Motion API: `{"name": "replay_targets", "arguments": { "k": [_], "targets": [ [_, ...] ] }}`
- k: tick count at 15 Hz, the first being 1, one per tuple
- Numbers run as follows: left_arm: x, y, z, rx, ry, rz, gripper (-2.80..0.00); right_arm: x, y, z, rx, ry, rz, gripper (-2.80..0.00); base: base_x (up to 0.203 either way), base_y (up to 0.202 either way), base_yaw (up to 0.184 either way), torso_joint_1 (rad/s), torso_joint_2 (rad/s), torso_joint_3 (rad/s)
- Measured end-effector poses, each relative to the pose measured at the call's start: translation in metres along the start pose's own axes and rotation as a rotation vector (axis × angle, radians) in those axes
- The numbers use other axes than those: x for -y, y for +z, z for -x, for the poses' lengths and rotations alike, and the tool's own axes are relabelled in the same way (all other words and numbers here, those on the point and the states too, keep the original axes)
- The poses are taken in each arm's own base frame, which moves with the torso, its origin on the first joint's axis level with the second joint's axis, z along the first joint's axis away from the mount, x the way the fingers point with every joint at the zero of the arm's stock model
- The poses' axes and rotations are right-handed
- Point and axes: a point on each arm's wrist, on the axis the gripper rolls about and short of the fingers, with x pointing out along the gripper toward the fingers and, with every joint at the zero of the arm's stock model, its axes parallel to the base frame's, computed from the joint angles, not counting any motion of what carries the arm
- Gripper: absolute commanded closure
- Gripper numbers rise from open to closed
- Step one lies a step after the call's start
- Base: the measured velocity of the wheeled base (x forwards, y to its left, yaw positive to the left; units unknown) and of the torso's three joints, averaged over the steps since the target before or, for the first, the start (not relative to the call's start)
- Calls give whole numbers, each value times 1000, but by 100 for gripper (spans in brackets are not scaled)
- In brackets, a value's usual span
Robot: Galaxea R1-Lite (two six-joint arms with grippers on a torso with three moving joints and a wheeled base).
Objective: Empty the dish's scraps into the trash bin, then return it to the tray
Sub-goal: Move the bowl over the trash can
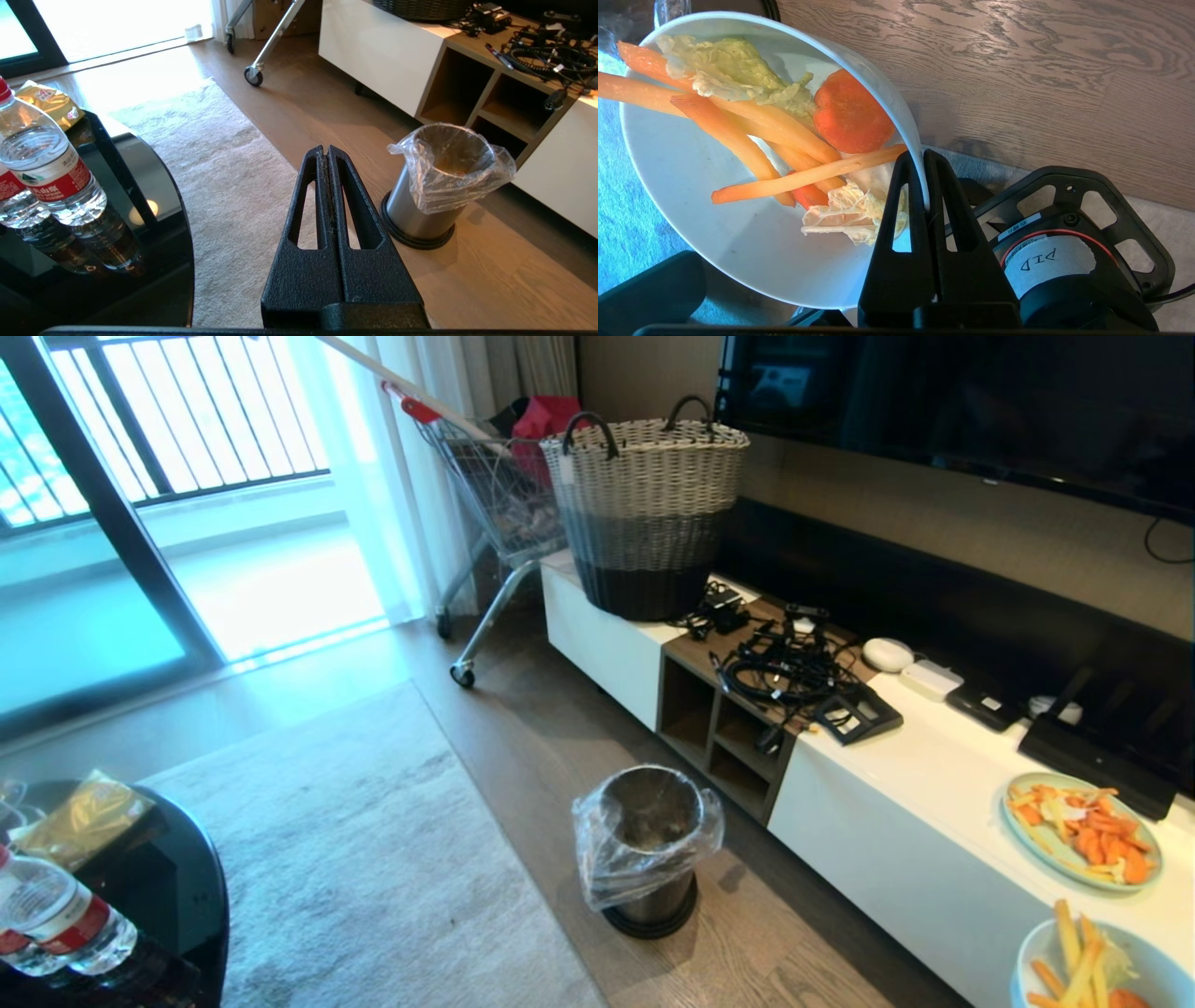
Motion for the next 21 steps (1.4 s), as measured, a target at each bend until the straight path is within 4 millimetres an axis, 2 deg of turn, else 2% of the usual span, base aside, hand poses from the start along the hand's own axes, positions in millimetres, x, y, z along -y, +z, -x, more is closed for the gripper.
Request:
{"name": "replay_targets", "arguments": {
  "k": [14, 21],
  "targets": [
    [0, 0, 0, 0, 0, 0, 0, -3, 2, 1, 8, 14, 7, 0, 0, 0, 0, 0, 0, -3],
    [0, 0, 0, 0, 0, 1, 0, -12, 9, -4, 0, 10, 11, 0, 0, 0, 0, 1, 2, -171]
  ]
}}
